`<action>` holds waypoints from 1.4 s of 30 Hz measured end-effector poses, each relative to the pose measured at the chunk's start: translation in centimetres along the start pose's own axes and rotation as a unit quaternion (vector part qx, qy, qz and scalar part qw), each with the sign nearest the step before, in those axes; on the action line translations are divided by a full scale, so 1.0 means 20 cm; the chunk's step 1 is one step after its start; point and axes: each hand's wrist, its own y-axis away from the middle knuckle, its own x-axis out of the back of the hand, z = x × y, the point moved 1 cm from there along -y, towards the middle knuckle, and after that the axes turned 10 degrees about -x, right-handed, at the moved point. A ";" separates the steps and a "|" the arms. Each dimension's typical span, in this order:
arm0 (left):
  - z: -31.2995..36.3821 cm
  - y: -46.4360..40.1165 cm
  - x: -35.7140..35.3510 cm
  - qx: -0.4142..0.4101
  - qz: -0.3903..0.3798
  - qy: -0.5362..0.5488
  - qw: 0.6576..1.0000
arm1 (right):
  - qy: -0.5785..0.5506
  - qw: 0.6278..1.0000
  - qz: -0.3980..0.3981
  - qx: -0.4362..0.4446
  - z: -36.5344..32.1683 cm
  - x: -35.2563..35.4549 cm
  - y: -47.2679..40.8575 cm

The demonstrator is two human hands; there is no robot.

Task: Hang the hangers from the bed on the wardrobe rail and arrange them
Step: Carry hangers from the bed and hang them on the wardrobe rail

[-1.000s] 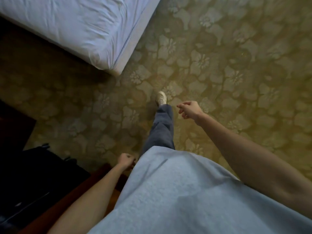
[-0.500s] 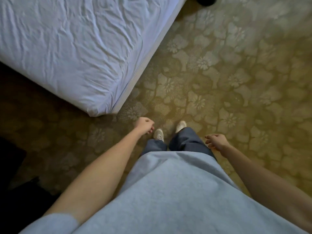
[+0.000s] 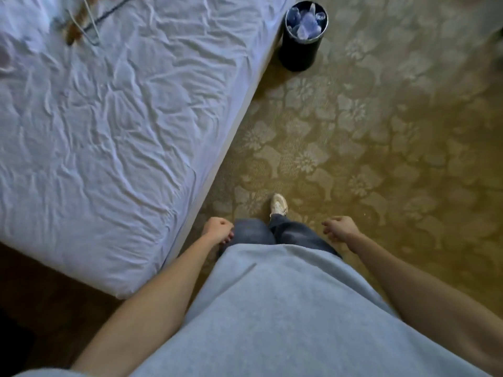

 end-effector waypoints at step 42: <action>2.11 -1.87 2.44 0.072 0.299 0.398 0.864 | 0.396 0.845 -0.148 0.327 -4.78 -0.54 -0.01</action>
